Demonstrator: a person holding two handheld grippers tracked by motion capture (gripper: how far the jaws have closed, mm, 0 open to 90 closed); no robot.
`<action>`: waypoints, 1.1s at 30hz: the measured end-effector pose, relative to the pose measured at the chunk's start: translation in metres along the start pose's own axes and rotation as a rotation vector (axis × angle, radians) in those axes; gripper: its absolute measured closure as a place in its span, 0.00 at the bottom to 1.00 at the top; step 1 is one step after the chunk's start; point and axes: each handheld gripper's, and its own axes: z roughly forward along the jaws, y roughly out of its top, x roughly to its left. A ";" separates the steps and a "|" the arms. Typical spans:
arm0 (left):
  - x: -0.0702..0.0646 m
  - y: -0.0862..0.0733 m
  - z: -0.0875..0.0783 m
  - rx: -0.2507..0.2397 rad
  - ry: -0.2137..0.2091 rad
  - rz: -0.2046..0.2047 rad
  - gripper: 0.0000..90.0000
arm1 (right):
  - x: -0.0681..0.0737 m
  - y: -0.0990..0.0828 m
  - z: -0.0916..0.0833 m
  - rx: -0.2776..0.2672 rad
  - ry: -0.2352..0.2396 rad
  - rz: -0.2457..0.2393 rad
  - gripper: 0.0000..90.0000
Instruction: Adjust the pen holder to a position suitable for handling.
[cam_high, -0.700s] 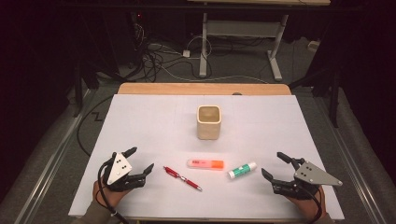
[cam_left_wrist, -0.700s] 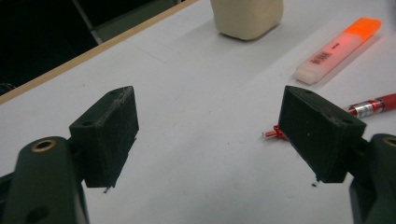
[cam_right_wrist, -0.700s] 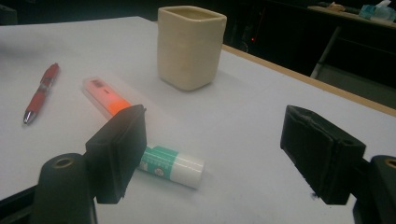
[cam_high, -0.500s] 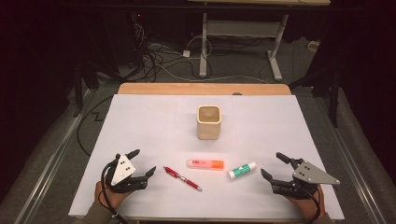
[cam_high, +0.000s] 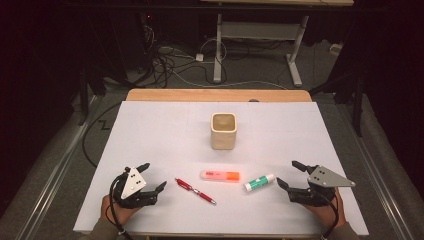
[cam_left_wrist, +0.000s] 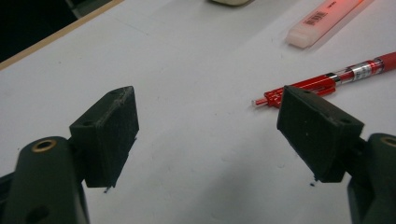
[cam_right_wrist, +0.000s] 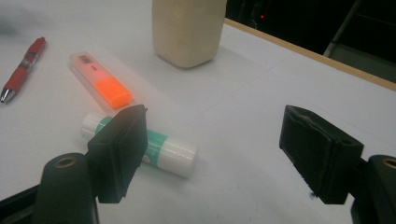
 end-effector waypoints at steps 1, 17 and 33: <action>0.001 -0.001 -0.001 0.002 0.006 -0.006 0.23 | -0.001 0.002 0.001 0.003 0.002 -0.007 0.27; 0.001 -0.003 -0.004 0.013 0.014 -0.003 0.23 | -0.006 0.049 0.043 0.061 0.139 -0.091 0.30; -0.001 -0.008 -0.008 0.039 0.002 0.007 0.23 | -0.006 0.122 0.095 0.165 0.263 -0.255 0.38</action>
